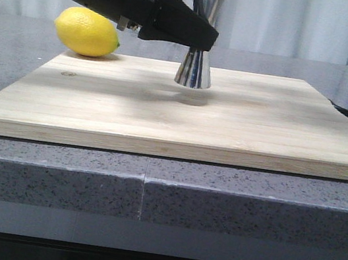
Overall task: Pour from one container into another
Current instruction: 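Tilt the beaker upright and move it away with the right gripper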
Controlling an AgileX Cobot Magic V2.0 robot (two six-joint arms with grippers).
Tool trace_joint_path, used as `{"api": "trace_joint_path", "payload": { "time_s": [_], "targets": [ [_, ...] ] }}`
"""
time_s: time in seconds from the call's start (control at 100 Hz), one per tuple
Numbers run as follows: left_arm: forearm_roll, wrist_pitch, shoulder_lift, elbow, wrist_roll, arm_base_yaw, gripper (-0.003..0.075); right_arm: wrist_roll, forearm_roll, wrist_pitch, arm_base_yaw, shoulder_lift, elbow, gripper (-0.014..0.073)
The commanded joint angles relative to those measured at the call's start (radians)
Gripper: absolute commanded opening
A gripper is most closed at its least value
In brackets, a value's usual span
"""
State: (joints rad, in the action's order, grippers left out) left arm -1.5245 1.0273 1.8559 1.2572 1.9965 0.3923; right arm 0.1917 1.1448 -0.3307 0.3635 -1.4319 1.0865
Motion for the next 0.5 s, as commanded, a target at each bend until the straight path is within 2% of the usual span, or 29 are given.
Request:
{"api": "trace_joint_path", "payload": {
  "time_s": [0.0, 0.26, 0.49],
  "targets": [
    [-0.073, 0.046, -0.048, 0.029, -0.005, 0.010, 0.0093, 0.051, -0.076, -0.012, -0.001, 0.045, 0.035, 0.0195],
    [-0.073, 0.046, -0.048, 0.029, -0.005, 0.010, 0.0093, 0.138, -0.215, -0.010, -0.003, 0.045, 0.035, 0.0195],
    [-0.072, 0.046, -0.048, 0.029, -0.005, 0.010, 0.0093, 0.142, -0.413, 0.002, -0.005, 0.045, 0.035, 0.0195]
  ]
}}
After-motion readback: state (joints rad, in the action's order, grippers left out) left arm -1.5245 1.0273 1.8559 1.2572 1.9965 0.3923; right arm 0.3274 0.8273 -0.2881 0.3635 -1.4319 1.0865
